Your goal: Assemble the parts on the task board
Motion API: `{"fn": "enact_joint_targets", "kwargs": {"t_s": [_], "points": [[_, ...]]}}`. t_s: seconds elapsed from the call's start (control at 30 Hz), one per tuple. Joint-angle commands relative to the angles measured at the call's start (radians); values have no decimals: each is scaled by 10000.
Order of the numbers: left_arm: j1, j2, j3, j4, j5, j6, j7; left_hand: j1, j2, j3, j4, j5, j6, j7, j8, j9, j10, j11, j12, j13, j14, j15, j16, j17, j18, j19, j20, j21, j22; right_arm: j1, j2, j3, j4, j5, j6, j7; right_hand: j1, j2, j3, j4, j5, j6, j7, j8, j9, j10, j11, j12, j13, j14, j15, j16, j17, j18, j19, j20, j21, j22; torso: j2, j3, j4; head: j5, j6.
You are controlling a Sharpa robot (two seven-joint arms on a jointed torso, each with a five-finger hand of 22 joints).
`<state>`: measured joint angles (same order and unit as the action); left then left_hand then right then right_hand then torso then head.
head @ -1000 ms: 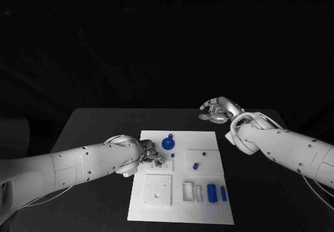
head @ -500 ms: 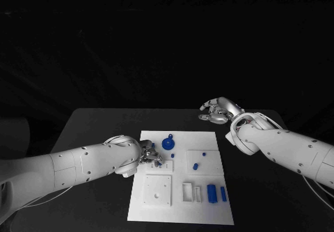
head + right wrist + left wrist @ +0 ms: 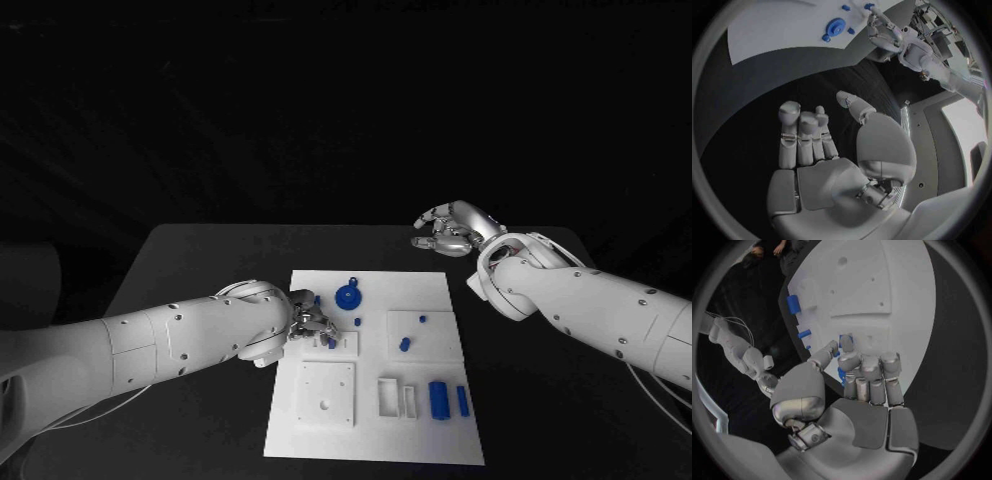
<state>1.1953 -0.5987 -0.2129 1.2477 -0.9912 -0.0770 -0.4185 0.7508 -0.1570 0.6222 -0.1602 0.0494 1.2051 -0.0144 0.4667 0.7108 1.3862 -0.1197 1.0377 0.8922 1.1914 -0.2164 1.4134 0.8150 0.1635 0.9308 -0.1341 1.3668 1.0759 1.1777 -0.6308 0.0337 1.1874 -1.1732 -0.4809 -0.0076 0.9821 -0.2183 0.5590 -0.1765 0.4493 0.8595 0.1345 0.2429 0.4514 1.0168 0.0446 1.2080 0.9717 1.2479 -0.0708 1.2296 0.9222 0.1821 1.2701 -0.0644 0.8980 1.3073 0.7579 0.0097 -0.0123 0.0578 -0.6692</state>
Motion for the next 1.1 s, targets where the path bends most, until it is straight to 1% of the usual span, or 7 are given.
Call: {"fn": "enact_joint_targets", "kwargs": {"t_s": [0.03, 0.67, 0.8, 0.93, 0.97, 1.0, 1.1], "points": [[-1, 4, 2, 30, 124, -83, 165, -14, -103, 5, 95, -12, -64, 24, -51, 3, -82, 3, -30, 5, -67, -31, -40, -11, -89, -63, -1351, 67, -21, -14, 22, 3, -9, -52, 136, 36, -61, 34, -30, -32, 57, -198, 233, 19, -15, -52, -13, 43, -12, 40, 31, 16, -13, 797, -10, -91, -57, 148, 0, 1, -2, 4, 8], [-2, -35, 5, 39, 177, -79, 190, -11, -157, 23, 249, -12, -60, 20, -43, 17, -77, -1, -16, 16, -64, -35, -27, -6, -84, -67, -1354, 100, -57, -43, 11, 3, -9, -52, 137, 40, -57, 46, -27, -38, 54, -208, 236, 16, -20, -53, -9, 49, -21, 41, 35, 16, -14, 797, -8, -94, -60, 147, 3, 12, -6, 6, 14], [-2, -75, 8, 74, 193, -94, 210, -51, -361, 44, 397, -12, -70, 21, -46, 23, -89, 0, -24, 15, -72, -35, -31, -8, -82, -75, -1354, 111, -87, -43, 5, 3, -14, -52, 122, 48, -62, 44, -30, -37, 53, -209, 237, 15, -20, -54, -8, 49, -23, 41, 35, 16, -14, 797, -8, -94, -61, 148, 0, 13, -8, 4, 21], [-1, -206, 54, 203, 194, -138, 280, -163, -918, 224, 887, -9, -136, 43, -73, 31, -152, 18, -65, 5, -129, -23, -70, -24, -79, -92, -1351, 111, -160, -44, -12, 3, -16, -44, 122, 57, -77, 38, -39, -33, 53, -213, 239, 14, -22, -56, -7, 51, -27, 40, 38, 15, -14, 797, -8, -93, -62, 148, 0, 12, -3, -5, 32], [-1, -236, 91, 232, 194, -161, 305, -167, -989, 260, 975, -6, -175, 55, -87, 34, -189, 29, -85, 0, -160, -14, -89, -31, -80, -109, -1348, 108, -176, -45, -17, 3, -16, -43, 122, 58, -83, 36, -42, -30, 53, -215, 240, 14, -23, -56, -6, 52, -29, 40, 38, 15, -14, 797, -8, -92, -62, 148, -1, 15, -1, -9, 36], [-1, -292, 184, 291, 194, -195, 326, -204, -1106, 252, 1066, -22, -403, 131, -180, 19, -411, 95, -205, -32, -346, 46, -203, -67, -108, -250, -1317, 38, -220, -45, -28, 2, -16, -42, 118, 61, -91, 35, -46, -27, 53, -216, 241, 13, -23, -57, -5, 52, -30, 39, 39, 15, -14, 797, -8, -91, -63, 148, -2, 11, 3, -15, 41], [2, -517, 337, 562, 158, -263, 346, -180, -1171, 163, 1096, -9, -1036, 309, -473, -79, -863, 260, -418, -96, -721, 208, -403, -152, -200, -582, -1234, -92, -294, -45, -62, 2, -17, -39, 113, 61, -108, 28, -57, -22, 52, -220, 243, 12, -25, -58, -3, 54, -34, 39, 41, 15, -15, 797, -8, -90, -64, 148, -7, 9, 10, -24, 51]]}}
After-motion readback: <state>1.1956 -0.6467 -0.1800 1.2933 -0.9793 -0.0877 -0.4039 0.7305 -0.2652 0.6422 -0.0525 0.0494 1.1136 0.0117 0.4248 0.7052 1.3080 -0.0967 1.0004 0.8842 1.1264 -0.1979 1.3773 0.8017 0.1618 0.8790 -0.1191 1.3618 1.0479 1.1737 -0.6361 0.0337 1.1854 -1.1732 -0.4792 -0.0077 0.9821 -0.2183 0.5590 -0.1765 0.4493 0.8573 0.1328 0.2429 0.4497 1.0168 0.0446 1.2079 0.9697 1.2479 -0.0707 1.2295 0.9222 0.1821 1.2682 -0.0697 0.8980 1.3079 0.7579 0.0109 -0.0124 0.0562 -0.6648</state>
